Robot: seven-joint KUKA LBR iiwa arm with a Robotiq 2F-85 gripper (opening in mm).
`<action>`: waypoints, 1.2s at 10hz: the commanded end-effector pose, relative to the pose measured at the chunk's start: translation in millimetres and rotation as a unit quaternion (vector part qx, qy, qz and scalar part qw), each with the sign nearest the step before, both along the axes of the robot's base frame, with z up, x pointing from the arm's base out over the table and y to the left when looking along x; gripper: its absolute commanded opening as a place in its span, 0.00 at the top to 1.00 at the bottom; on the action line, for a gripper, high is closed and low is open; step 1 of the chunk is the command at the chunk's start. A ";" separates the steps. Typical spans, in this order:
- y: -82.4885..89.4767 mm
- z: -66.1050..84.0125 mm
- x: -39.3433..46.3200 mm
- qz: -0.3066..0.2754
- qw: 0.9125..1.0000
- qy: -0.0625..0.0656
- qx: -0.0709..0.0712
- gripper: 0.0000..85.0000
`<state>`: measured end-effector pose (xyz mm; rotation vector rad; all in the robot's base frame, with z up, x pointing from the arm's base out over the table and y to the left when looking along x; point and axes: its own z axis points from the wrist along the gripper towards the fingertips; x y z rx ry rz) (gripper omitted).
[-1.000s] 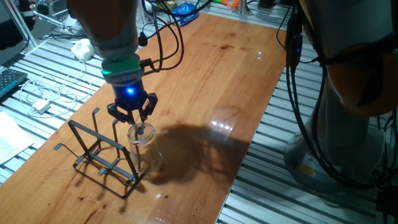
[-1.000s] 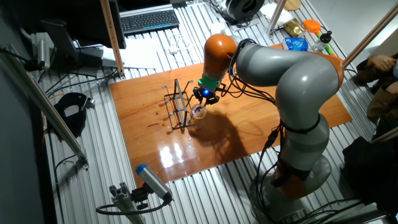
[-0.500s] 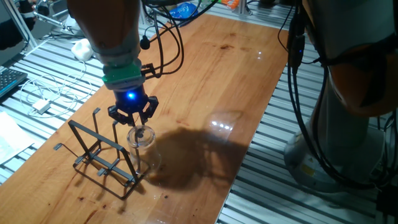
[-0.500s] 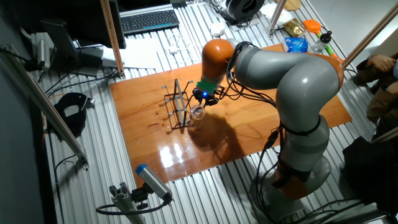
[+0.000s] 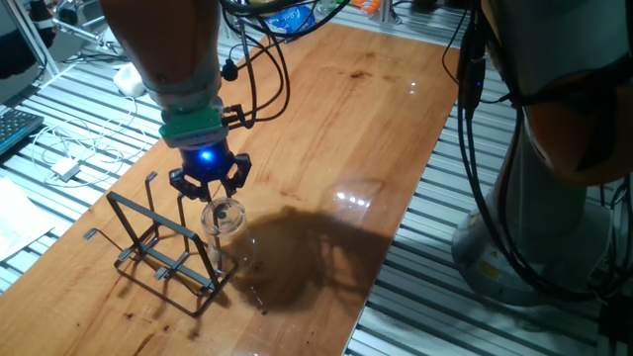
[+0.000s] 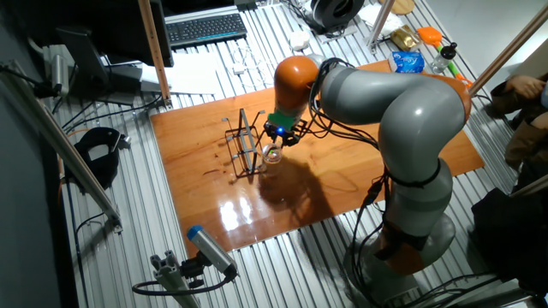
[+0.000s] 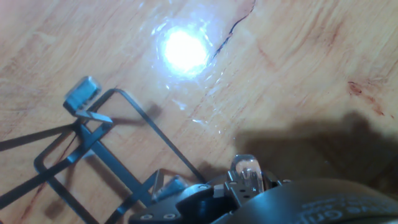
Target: Put the cup on the cup rack
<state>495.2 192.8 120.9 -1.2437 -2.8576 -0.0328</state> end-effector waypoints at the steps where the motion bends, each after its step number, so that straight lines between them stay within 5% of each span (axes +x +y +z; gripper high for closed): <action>1: -0.2 1.0 0.2 -0.001 1.000 0.000 0.001 0.40; 3: -1.5 6.6 2.0 0.005 1.000 0.009 -0.002 0.40; 6: -8.7 36.8 5.8 0.028 0.998 0.053 0.002 0.40; 9: -13.6 53.3 0.6 0.105 0.992 0.056 -0.037 0.40; 10: -19.1 60.1 1.9 0.143 0.987 0.060 -0.041 0.60; 11: -29.2 68.5 5.3 0.175 0.982 0.067 -0.029 0.60; 12: -46.6 75.1 8.2 0.221 0.973 0.064 0.004 0.80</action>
